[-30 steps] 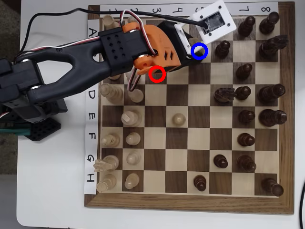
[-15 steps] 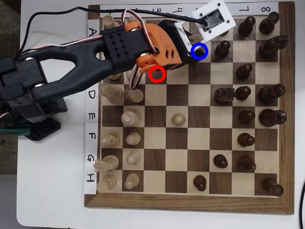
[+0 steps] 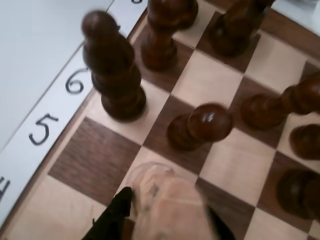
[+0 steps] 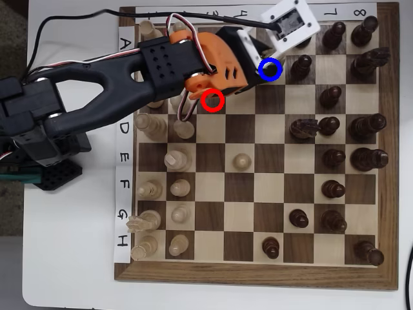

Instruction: Move the piece to destination

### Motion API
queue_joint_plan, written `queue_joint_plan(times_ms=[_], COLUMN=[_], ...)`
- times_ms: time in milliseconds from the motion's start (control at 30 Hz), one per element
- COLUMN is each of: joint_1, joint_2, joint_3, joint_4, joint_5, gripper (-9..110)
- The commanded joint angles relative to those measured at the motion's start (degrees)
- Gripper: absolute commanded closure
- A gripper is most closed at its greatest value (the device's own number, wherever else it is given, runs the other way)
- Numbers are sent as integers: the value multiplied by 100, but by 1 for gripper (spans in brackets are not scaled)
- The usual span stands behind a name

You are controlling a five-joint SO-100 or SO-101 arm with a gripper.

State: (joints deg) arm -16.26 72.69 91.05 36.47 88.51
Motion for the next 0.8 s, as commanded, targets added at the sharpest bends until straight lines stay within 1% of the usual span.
queue_joint_plan(times_ms=[0,167,400,600,767], joint_1=[88,97,0,-97,-79], joint_2=[272,571,1266,2145,3059], joint_3=[35,211,633,958,1046], joint_4=[18,88,264,650,721], joint_5=[-44,-149,-290,-308,-686], gripper=[85,76,70,70,71])
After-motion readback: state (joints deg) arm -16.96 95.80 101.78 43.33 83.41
